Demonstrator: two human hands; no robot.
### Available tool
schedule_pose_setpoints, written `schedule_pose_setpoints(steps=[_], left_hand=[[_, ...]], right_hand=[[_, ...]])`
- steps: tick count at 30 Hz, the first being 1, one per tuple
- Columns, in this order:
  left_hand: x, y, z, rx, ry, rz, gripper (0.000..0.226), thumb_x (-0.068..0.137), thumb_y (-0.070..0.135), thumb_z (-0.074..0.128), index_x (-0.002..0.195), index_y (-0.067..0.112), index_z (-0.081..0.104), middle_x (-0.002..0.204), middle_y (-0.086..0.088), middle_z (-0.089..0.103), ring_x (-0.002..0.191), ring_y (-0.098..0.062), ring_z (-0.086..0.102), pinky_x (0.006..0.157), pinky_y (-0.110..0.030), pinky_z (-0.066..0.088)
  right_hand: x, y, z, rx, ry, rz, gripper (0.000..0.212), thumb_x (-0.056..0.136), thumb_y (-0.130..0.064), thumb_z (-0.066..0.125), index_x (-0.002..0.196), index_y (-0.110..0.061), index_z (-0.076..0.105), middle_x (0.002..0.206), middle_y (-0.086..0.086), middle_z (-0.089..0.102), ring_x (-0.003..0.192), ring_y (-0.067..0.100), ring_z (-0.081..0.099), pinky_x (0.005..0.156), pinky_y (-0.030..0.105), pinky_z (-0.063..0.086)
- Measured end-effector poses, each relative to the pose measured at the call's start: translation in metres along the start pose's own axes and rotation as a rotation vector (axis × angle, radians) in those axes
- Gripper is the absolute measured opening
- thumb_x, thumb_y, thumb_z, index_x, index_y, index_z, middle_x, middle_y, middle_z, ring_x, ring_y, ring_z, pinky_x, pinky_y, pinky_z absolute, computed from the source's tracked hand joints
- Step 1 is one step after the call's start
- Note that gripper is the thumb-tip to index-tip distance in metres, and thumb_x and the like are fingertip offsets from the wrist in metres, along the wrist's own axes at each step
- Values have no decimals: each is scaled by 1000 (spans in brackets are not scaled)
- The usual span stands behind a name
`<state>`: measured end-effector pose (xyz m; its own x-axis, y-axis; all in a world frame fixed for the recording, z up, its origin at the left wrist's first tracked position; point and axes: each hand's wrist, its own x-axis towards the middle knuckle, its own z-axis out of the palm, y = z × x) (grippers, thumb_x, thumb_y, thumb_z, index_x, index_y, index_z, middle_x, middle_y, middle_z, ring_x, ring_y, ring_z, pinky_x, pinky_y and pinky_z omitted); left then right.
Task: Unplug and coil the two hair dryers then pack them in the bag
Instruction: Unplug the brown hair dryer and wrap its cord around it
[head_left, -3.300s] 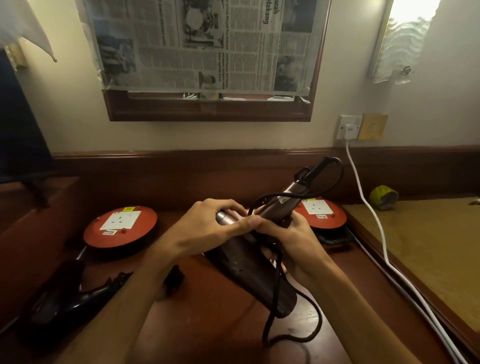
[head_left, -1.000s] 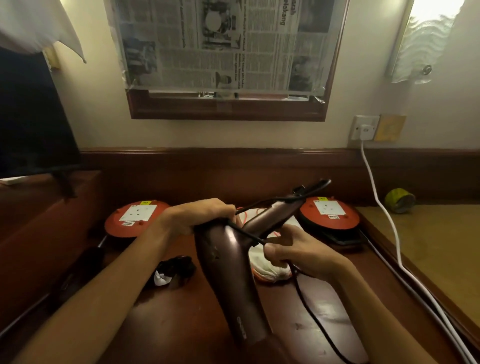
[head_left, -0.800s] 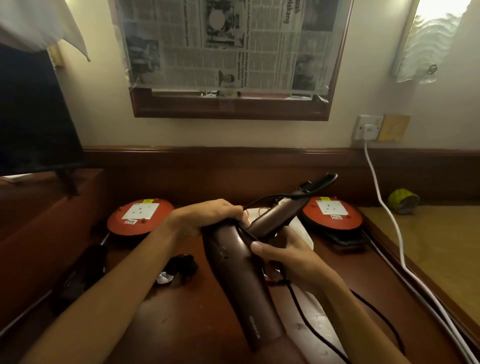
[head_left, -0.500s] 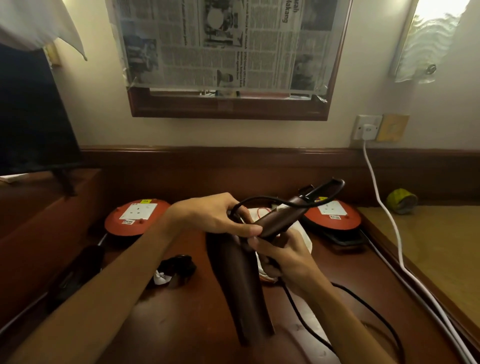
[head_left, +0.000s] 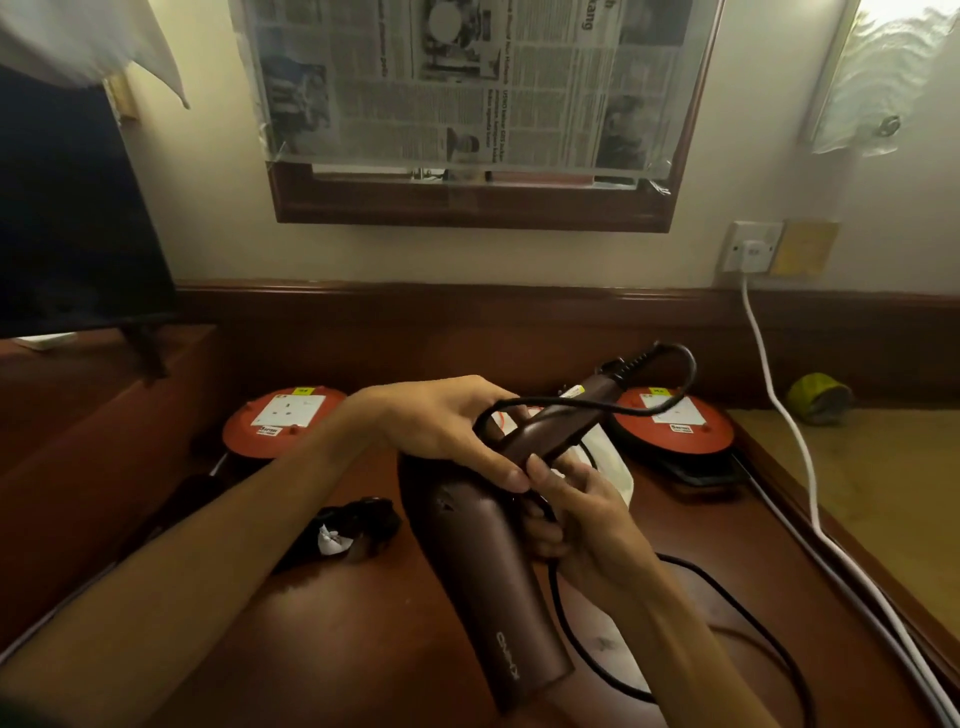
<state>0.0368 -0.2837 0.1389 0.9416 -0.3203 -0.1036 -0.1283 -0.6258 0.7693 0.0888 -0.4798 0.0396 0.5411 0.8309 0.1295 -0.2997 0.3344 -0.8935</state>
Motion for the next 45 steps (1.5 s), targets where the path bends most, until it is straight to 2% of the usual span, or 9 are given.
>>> schedule_pose_setpoints(steps=[8,12,16,19,24,31,35,40,45], left_hand=[[-16,-22,-25,-204,45,-17,24,84,8,80,106,3,74,98,-15,73,91,-29,68,84,-38,55],[-23,0,-26,-146,-308,-110,43,81,11,82,117,-7,67,104,-24,72,92,-35,70,85,-43,57],[-5,25,0,184,-585,-302,48,84,16,84,127,2,65,115,-19,76,104,-38,74,94,-54,60],[8,17,14,385,-527,-422,46,83,30,86,119,10,68,109,-11,79,97,-28,76,90,-45,63],[21,2,20,450,-491,-539,45,81,29,87,118,7,73,111,-11,78,99,-27,75,94,-42,61],[47,-12,43,668,-445,-634,54,84,47,81,122,14,62,113,-3,66,89,-18,63,72,-27,52],[41,-32,14,442,-391,-624,44,79,39,88,117,25,70,121,0,69,107,-21,67,100,-40,56],[16,-43,-14,166,-357,-496,33,84,13,83,116,9,75,100,-5,77,87,-18,73,80,-31,60],[18,-40,-11,-1,-362,-415,32,81,9,82,112,13,75,99,-6,78,88,-20,73,76,-28,60]], right_hand=[[-21,-8,-49,-454,-357,288,32,103,-28,61,97,4,63,77,20,58,64,29,57,61,33,51],[-19,1,-83,-828,-441,671,58,90,-48,74,79,9,65,65,12,66,62,31,61,63,35,50],[27,-44,-71,-974,-397,524,40,89,-31,75,82,8,66,62,-7,64,54,3,59,54,17,49],[56,-91,-56,-934,-357,572,18,97,-10,64,87,4,69,72,6,68,66,14,67,62,29,57],[75,-109,-18,-1252,-453,553,39,98,-29,66,68,-7,58,58,2,38,49,16,42,61,33,47],[57,-102,13,-1227,-410,646,29,105,-14,50,105,10,67,54,-2,31,43,11,23,42,20,22],[18,-79,31,-1239,-405,428,27,104,-21,52,84,-19,70,57,-4,48,46,12,43,45,28,42],[-30,-34,-5,-527,-282,350,23,104,-20,54,103,-4,72,64,7,18,47,13,21,42,25,19],[-36,26,-19,-410,-245,379,49,93,-48,66,88,0,75,55,5,25,46,16,23,49,34,15]])
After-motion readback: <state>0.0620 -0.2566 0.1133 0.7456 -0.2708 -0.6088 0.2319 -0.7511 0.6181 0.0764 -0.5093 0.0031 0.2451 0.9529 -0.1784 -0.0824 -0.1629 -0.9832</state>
